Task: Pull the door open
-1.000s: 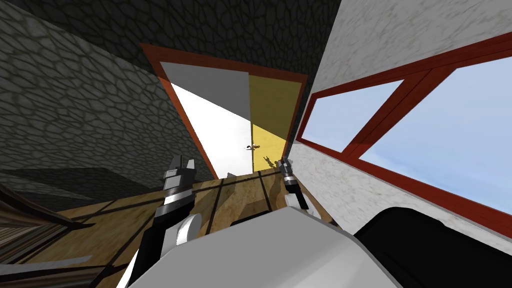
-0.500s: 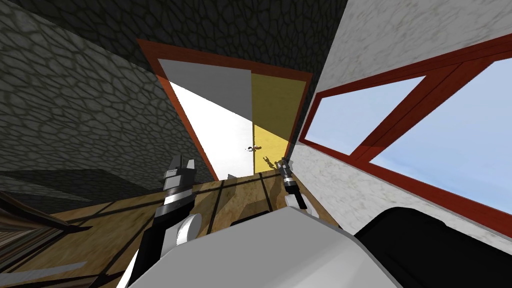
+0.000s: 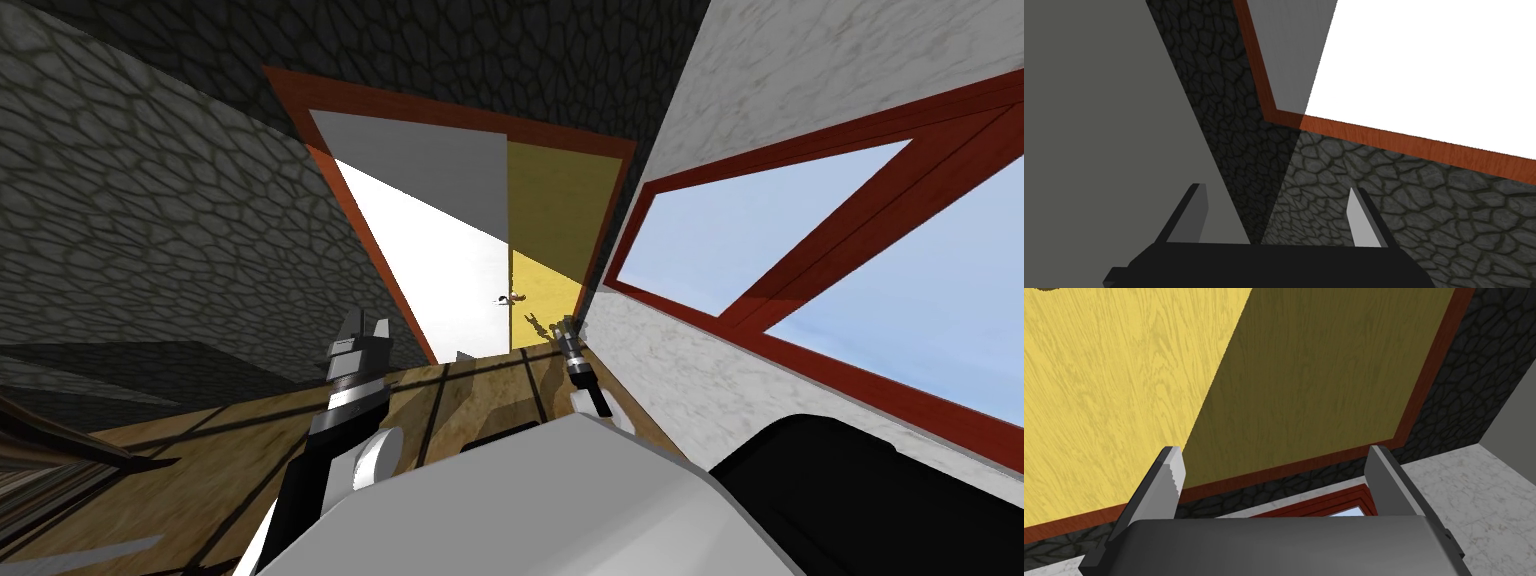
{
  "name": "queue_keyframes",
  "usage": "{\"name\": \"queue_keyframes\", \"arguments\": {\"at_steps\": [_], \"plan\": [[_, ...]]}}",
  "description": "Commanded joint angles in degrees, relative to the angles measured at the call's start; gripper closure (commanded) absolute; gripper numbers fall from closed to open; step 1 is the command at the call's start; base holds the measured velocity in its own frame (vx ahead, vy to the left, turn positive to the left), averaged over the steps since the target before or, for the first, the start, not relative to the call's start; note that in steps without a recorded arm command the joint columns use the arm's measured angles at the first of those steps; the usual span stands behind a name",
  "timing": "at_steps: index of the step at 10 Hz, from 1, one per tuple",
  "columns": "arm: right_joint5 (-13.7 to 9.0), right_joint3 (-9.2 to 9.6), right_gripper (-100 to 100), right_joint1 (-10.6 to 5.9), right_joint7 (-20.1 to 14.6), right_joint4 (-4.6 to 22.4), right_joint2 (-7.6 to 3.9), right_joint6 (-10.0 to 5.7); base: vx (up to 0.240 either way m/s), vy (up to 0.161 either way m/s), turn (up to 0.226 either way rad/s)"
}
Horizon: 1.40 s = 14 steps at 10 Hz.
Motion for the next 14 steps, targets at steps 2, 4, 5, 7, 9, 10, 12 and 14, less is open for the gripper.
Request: {"name": "queue_keyframes", "arguments": {"at_steps": [2, 4, 5, 7, 9, 10, 12, 14], "plan": [[0.6, -0.33, -100, -1.09, -0.6, 3.5, -0.45, -1.19, 0.096, 0.018, 0.022], [1.0, -0.61, -100, -1.91, -1.0, 6.3, -0.85, -2.1, 0.102, 0.016, 0.019], [1.2, -0.75, -100, -2.32, -1.2, 7.6, -1.04, -2.55, 0.096, 0.023, 0.019], [1.6, -1.03, -100, -3.14, -1.6, 10.3, -1.42, -3.45, 0.112, 0.014, 0.019], [2.0, -1.31, -100, -3.96, -2.1, 13.1, -1.79, -4.36, 0.105, 0.028, 0.021], [2.2, -1.44, -100, -4.37, -2.3, 14.4, -1.97, -4.81, 0.094, 0.023, 0.018], [2.7, -1.72, -100, -5.18, -2.7, 17.1, -2.33, -5.71, 0.086, 0.018, 0.019], [3.1, -1.99, -100, -5.97, -3.1, 19.8, -2.66, -6.59, 0.097, 0.014, 0.021]]}}
